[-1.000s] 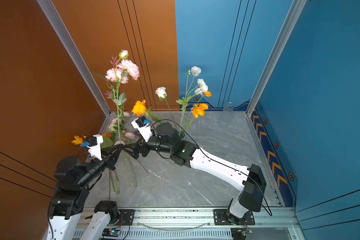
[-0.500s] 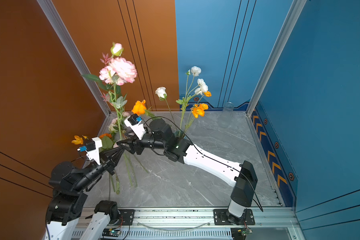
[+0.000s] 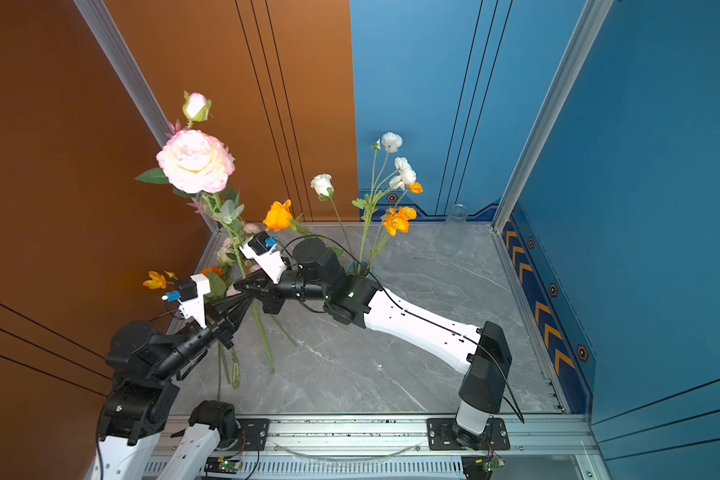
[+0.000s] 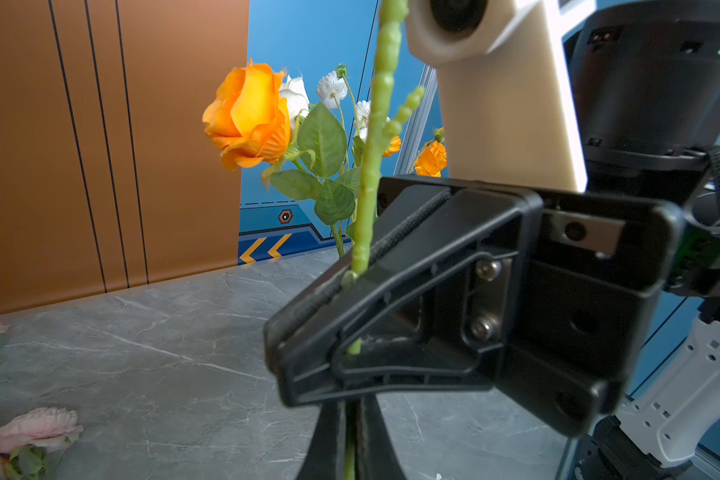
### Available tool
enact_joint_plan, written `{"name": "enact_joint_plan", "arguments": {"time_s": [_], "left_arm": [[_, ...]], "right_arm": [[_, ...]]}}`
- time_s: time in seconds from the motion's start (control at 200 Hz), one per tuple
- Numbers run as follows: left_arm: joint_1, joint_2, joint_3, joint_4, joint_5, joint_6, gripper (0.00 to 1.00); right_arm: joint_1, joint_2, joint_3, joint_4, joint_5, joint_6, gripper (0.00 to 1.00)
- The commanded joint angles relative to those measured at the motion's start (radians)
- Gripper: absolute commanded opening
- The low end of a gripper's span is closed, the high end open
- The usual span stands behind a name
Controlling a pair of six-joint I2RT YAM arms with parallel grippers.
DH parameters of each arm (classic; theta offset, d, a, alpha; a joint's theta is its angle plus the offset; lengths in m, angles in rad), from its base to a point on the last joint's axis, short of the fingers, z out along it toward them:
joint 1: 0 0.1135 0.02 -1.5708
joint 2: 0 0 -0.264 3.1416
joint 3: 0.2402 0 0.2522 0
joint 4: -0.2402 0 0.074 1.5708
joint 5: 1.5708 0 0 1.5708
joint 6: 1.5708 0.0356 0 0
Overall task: Arrange the flowers into the vase
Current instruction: 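Close the right gripper on the pink peony stem and open the left gripper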
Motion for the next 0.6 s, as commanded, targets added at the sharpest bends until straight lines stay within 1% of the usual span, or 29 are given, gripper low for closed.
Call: {"name": "enact_joint_plan", "arguments": {"time_s": [0.0, 0.07, 0.11, 0.135, 0.155, 0.16, 0.175, 0.215, 0.24, 0.41, 0.596], "left_arm": [[-0.005, 0.005, -0.004, 0.026, -0.04, 0.013, 0.2], [-0.005, 0.004, -0.002, 0.026, -0.043, 0.015, 0.56], [-0.005, 0.002, 0.002, 0.025, -0.041, 0.016, 0.74], [-0.006, 0.002, 0.003, 0.026, -0.035, 0.019, 0.82], [-0.005, 0.001, 0.006, 0.026, -0.029, 0.02, 0.85], [-0.006, 0.001, 0.007, 0.026, -0.028, 0.02, 0.88], [-0.005, 0.001, 0.007, 0.025, -0.022, 0.021, 0.93], [-0.006, 0.002, 0.013, 0.026, -0.001, 0.022, 1.0], [-0.005, 0.004, 0.015, 0.026, 0.013, 0.024, 0.98], [-0.011, 0.042, 0.025, 0.026, 0.121, 0.044, 0.98], [-0.032, 0.066, 0.021, 0.044, 0.131, 0.066, 0.98]], "right_arm": [[0.0, -0.028, 0.029, -0.032, 0.012, -0.037, 0.0], [0.0, -0.044, 0.028, -0.047, 0.025, -0.059, 0.0], [-0.001, -0.054, 0.028, -0.057, 0.032, -0.076, 0.0], [-0.003, -0.06, 0.026, -0.063, 0.037, -0.089, 0.0], [-0.005, -0.067, 0.024, -0.07, 0.041, -0.099, 0.0], [-0.005, -0.069, 0.024, -0.07, 0.042, -0.102, 0.0], [-0.007, -0.074, 0.021, -0.074, 0.046, -0.109, 0.0], [-0.014, -0.091, 0.012, -0.082, 0.06, -0.129, 0.0], [-0.021, -0.103, 0.005, -0.083, 0.067, -0.136, 0.0], [-0.07, -0.216, -0.066, -0.085, 0.131, -0.209, 0.0], [-0.11, -0.341, -0.104, -0.123, 0.189, -0.276, 0.0]]}}
